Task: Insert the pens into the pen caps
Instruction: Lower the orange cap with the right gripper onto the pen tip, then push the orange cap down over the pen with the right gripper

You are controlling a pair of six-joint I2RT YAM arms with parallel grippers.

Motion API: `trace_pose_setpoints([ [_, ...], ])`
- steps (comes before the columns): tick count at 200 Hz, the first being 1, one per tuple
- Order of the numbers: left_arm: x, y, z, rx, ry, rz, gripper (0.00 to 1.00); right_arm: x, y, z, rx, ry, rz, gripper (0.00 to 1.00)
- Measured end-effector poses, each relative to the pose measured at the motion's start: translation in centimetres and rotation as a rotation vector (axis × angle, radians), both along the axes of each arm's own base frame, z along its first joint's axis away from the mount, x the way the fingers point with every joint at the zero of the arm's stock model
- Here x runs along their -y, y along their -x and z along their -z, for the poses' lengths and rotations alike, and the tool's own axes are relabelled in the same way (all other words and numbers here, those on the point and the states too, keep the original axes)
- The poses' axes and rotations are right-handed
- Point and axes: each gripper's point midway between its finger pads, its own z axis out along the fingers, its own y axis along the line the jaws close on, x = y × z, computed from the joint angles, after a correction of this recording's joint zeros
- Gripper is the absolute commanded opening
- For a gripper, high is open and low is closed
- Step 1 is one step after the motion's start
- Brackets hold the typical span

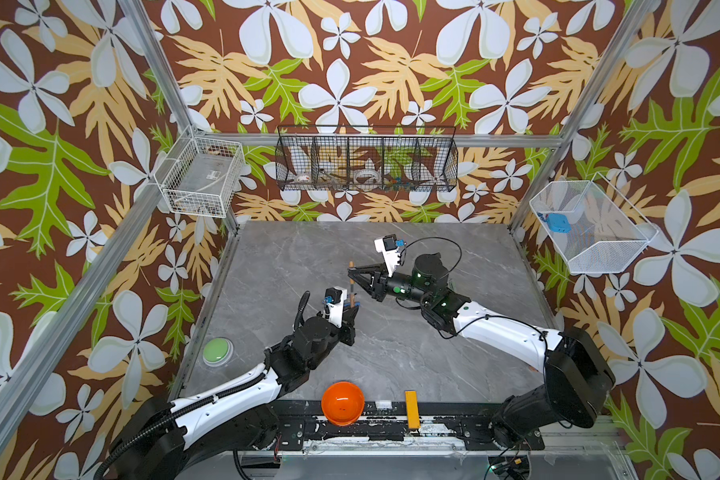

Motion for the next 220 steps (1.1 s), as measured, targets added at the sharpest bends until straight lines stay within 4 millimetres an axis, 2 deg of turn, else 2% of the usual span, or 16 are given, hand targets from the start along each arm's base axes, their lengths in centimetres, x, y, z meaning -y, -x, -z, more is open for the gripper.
trace_pose_setpoints([
  [65,0.0,-0.1,-0.9,0.021,0.029,-0.007,0.0,0.1,0.7,0.8,0.002,0.055,-0.001,0.19],
  [112,0.3,-0.3,-1.1,0.024,0.025,-0.001,0.0,0.6,0.7,0.7,0.025,0.08,0.018,0.18],
  [142,0.5,-0.5,-1.3,0.034,0.007,0.002,0.0,0.9,0.8,0.7,0.039,0.099,0.031,0.22],
  [165,0.6,-0.7,-1.5,0.044,-0.003,0.004,0.0,1.4,1.1,0.5,0.057,0.112,0.041,0.33],
  [190,0.6,-0.8,-1.5,0.049,-0.02,0.001,0.0,2.1,1.5,0.2,0.078,0.129,0.049,0.4],
  [220,0.7,-0.8,-1.3,0.048,-0.026,0.002,0.0,2.8,2.0,-0.4,0.101,0.14,0.061,0.43],
])
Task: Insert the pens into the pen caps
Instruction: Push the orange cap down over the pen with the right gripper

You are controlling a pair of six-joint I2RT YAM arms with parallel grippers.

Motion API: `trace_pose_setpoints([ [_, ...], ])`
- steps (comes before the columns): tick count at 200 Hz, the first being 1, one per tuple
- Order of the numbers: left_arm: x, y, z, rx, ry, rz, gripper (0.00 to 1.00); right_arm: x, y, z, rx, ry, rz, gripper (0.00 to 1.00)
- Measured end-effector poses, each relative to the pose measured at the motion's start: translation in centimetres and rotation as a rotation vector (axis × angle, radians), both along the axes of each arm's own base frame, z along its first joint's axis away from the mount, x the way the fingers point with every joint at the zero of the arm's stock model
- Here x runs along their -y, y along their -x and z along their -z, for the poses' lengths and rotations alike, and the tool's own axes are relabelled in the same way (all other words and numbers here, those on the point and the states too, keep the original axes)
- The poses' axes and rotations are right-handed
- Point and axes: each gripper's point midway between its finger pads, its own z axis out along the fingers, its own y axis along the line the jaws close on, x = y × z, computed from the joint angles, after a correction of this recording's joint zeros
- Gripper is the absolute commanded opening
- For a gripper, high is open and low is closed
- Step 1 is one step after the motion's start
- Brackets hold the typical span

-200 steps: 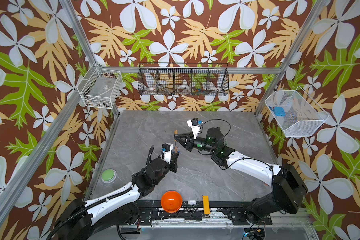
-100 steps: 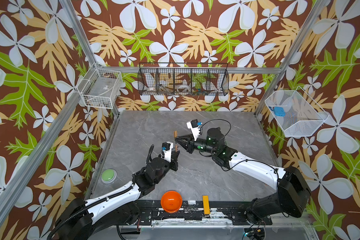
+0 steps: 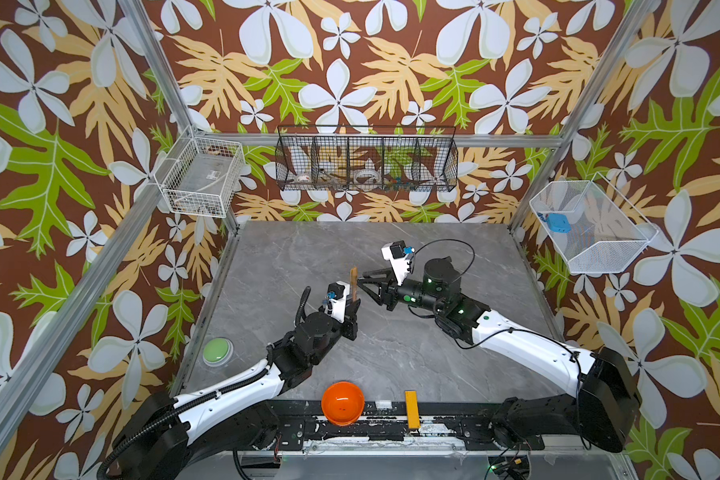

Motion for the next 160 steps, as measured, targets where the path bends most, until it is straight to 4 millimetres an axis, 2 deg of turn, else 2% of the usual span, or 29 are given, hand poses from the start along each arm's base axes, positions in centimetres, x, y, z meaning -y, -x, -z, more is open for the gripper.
trace_pose_setpoints([
  [42,0.0,0.0,0.1,0.007,-0.018,0.004,0.0,-0.7,-0.8,-1.4,-0.003,0.002,-0.028,0.49],
  [101,0.1,0.1,0.0,0.013,-0.02,0.009,0.0,-2.9,-1.2,-0.9,-0.032,0.059,-0.133,0.43],
  [125,0.0,0.1,-0.3,0.018,-0.014,0.009,0.0,-3.2,-1.1,-0.5,-0.047,0.069,-0.152,0.33],
  [160,-0.1,0.2,-0.4,0.02,-0.007,0.008,0.0,-3.1,-1.2,0.0,-0.049,0.085,-0.153,0.09],
])
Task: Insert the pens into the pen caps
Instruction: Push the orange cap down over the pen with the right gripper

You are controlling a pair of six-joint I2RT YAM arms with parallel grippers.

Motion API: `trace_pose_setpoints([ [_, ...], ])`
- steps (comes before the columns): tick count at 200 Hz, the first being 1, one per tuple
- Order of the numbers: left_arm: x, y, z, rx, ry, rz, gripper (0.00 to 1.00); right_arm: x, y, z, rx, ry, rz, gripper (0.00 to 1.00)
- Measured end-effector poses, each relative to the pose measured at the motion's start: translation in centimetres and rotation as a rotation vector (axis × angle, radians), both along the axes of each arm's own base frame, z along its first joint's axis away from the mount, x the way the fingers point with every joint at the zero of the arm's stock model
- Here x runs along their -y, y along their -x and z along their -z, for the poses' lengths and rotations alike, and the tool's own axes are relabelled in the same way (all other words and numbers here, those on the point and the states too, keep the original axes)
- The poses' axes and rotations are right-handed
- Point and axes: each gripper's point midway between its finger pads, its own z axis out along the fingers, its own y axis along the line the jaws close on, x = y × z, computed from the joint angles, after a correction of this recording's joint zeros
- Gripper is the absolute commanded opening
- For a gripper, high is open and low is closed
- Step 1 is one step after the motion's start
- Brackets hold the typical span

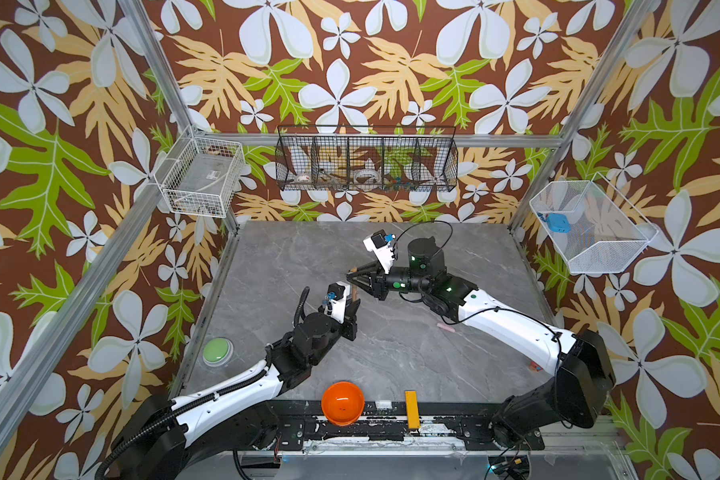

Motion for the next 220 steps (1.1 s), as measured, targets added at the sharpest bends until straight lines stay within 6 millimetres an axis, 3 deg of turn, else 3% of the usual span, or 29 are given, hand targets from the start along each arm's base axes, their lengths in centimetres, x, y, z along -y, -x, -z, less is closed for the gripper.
trace_pose_setpoints([
  [26,-0.1,-0.1,0.0,0.001,-0.001,-0.006,0.0,0.1,-0.3,0.1,0.014,0.009,0.013,0.0],
  [99,-0.9,-1.8,-3.0,0.071,0.01,-0.058,0.0,0.1,-1.5,-1.8,0.075,-0.048,0.038,0.0],
  [151,-0.4,-3.4,-5.8,0.104,0.002,-0.043,0.0,0.3,-2.5,-3.7,0.152,-0.116,0.08,0.0],
  [220,-0.7,-3.7,-2.9,-0.018,-0.11,0.003,0.0,0.7,-3.0,-0.8,0.089,-0.12,0.123,0.0],
])
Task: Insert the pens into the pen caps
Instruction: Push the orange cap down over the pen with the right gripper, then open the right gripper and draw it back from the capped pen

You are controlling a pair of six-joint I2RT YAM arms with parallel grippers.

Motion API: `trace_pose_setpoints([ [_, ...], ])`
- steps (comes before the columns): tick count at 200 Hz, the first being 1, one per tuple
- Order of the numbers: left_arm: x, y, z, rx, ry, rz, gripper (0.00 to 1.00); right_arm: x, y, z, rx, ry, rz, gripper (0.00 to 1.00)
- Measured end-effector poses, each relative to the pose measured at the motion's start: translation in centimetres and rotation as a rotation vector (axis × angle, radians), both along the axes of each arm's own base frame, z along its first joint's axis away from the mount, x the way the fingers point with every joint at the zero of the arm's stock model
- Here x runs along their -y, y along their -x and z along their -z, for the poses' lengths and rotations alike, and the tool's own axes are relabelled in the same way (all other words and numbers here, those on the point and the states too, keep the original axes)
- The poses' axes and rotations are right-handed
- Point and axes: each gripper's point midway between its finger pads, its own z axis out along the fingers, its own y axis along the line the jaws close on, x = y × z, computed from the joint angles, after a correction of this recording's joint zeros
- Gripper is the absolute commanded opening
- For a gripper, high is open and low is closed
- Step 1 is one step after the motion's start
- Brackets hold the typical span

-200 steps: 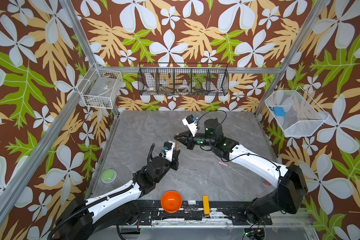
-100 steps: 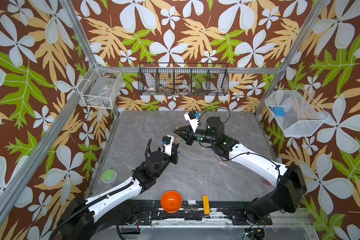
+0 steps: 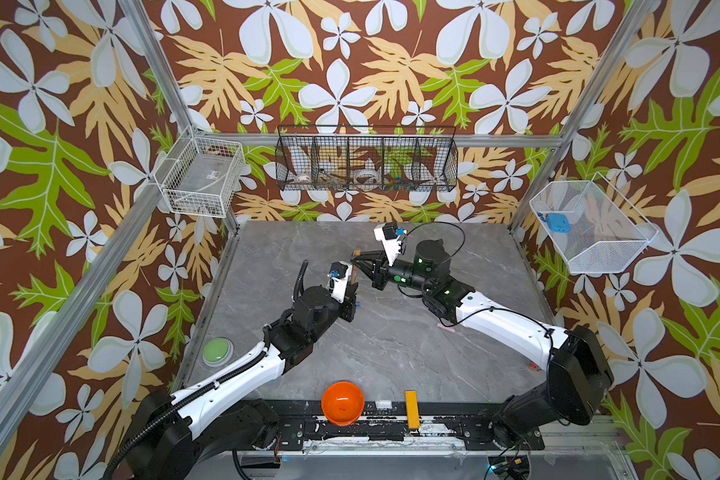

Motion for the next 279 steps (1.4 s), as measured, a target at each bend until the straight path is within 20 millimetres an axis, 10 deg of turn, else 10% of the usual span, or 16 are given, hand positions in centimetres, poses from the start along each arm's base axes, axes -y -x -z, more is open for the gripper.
trace_pose_setpoints([
  [58,2.0,0.4,-1.8,0.022,0.107,0.096,0.0,1.5,0.0,-2.0,0.001,-0.041,0.027,0.0],
  [100,3.1,2.6,-1.7,0.011,0.209,0.22,0.0,3.3,1.1,-1.8,-0.089,-0.008,-0.051,0.41],
  [147,4.1,4.5,0.0,-0.067,0.262,0.324,0.0,4.3,2.2,-2.5,-0.09,0.049,-0.112,0.51],
  [205,4.8,5.4,0.8,-0.109,0.284,0.379,0.0,3.9,2.2,-1.4,-0.123,0.078,-0.176,0.48],
  [279,4.9,5.6,0.5,-0.118,0.305,0.389,0.0,3.6,3.1,-1.1,-0.145,0.076,-0.23,0.15],
])
